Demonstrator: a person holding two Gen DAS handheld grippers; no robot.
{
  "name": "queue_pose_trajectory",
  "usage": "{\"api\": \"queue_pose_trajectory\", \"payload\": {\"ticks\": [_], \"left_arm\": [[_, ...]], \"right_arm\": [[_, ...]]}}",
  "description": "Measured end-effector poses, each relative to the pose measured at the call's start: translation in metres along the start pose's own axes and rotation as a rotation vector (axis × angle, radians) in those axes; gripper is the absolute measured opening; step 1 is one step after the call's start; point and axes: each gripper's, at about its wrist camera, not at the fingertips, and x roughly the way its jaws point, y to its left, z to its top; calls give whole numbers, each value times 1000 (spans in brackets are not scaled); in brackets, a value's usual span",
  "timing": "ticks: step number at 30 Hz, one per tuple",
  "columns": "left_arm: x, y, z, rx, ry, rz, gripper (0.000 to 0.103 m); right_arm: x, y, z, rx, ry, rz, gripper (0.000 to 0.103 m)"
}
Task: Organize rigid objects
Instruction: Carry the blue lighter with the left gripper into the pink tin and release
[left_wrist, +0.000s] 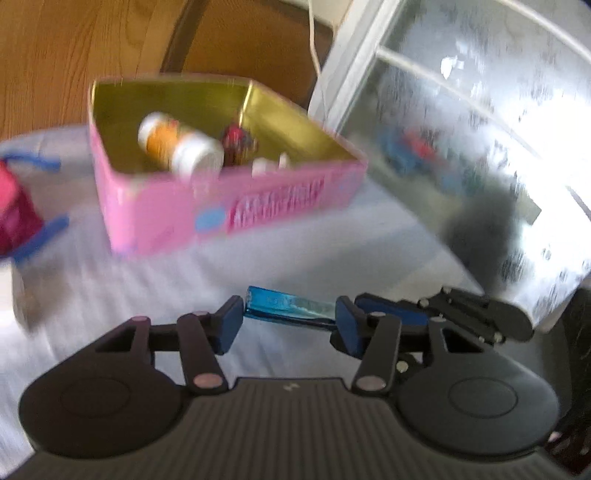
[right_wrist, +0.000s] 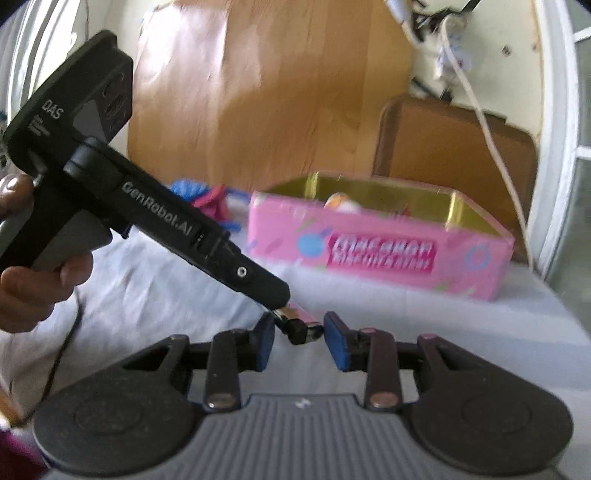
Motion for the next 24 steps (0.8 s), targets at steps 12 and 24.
{"api": "queue_pose_trajectory", "payload": {"ticks": [12, 24], "left_arm": [[27, 29, 100, 15, -128, 81, 56], [107, 71, 150, -114, -20, 211, 60]], "right_arm": [[68, -28, 82, -33, -154, -94, 31], [177, -68, 99, 41, 39, -197, 32]]}}
